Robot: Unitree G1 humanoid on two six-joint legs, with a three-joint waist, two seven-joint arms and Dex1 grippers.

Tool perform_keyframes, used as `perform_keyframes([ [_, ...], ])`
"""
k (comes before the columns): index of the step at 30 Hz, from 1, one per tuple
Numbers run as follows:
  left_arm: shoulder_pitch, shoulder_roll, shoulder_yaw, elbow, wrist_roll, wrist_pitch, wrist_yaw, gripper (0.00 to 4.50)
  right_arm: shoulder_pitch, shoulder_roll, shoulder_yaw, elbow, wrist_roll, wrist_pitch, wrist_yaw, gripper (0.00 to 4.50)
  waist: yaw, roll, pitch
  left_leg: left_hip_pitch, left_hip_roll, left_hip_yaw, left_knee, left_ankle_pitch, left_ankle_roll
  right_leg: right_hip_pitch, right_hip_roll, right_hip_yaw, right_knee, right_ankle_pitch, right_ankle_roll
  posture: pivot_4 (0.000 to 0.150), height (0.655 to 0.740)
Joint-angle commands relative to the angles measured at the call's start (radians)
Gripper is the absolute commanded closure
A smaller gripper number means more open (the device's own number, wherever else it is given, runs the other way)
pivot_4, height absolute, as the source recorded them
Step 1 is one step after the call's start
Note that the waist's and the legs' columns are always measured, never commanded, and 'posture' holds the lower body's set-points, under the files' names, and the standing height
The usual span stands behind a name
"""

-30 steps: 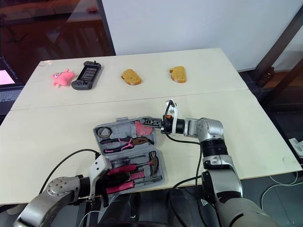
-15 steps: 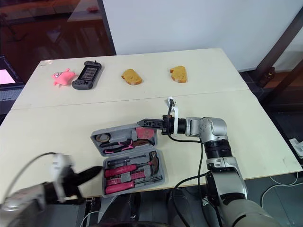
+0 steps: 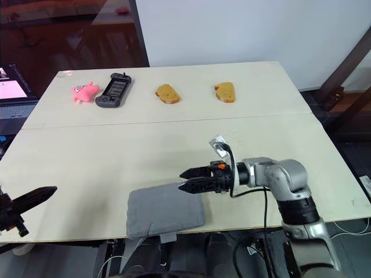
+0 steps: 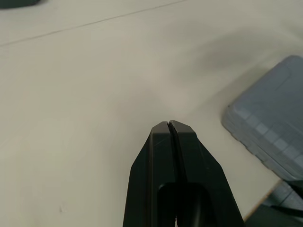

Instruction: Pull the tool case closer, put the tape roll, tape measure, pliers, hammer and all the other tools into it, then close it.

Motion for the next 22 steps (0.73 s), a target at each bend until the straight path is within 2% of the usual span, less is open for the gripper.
perform_keyframes([
  [1, -0.021, 0.013, -0.052, -0.029, 0.080, -0.049, 0.024, 4.50, 0.048, -0.078, -0.082, -0.125, -0.008, -0.127, 0.004, 0.07, -0.003, 0.000, 0.000, 0.000, 0.000, 0.000, 0.000, 0.000, 0.000, 0.000, 0.000, 0.000, 0.000, 0.000, 0.000, 0.150, 0.7400],
  [4, -0.034, 0.023, -0.079, -0.046, 0.115, -0.072, 0.022, 4.50, 0.133, -0.163, -0.124, -0.197, -0.086, -0.284, 0.012, 0.07, -0.001, -0.001, 0.000, -0.001, 0.000, 0.001, 0.000, 0.000, 0.000, -0.001, 0.000, 0.001, -0.001, 0.000, 0.000, 0.150, 0.7400],
  [9, -0.072, 0.061, -0.078, -0.016, 0.140, -0.078, 0.003, 4.50, 0.269, -0.240, -0.211, -0.212, -0.182, -0.499, 0.008, 0.07, 0.003, -0.002, 0.000, -0.001, 0.001, 0.001, 0.000, 0.000, 0.000, 0.000, 0.001, 0.000, -0.001, 0.000, 0.000, 0.150, 0.7400],
  [13, -0.095, 0.087, -0.042, 0.019, 0.138, -0.078, -0.009, 4.50, 0.327, -0.248, -0.292, -0.176, -0.235, -0.599, -0.053, 0.07, 0.003, -0.002, 0.000, 0.000, 0.001, 0.002, 0.000, 0.000, 0.000, 0.001, 0.000, 0.000, -0.001, 0.000, 0.000, 0.150, 0.7400],
  [22, -0.176, 0.132, -0.057, 0.109, 0.160, -0.100, -0.041, 4.50, 0.398, -0.263, -0.301, -0.186, -0.282, -0.711, -0.077, 0.07, 0.001, -0.002, 0.001, 0.000, 0.002, 0.002, 0.000, 0.000, 0.000, 0.001, 0.000, 0.000, -0.001, 0.000, 0.000, 0.150, 0.7400],
])
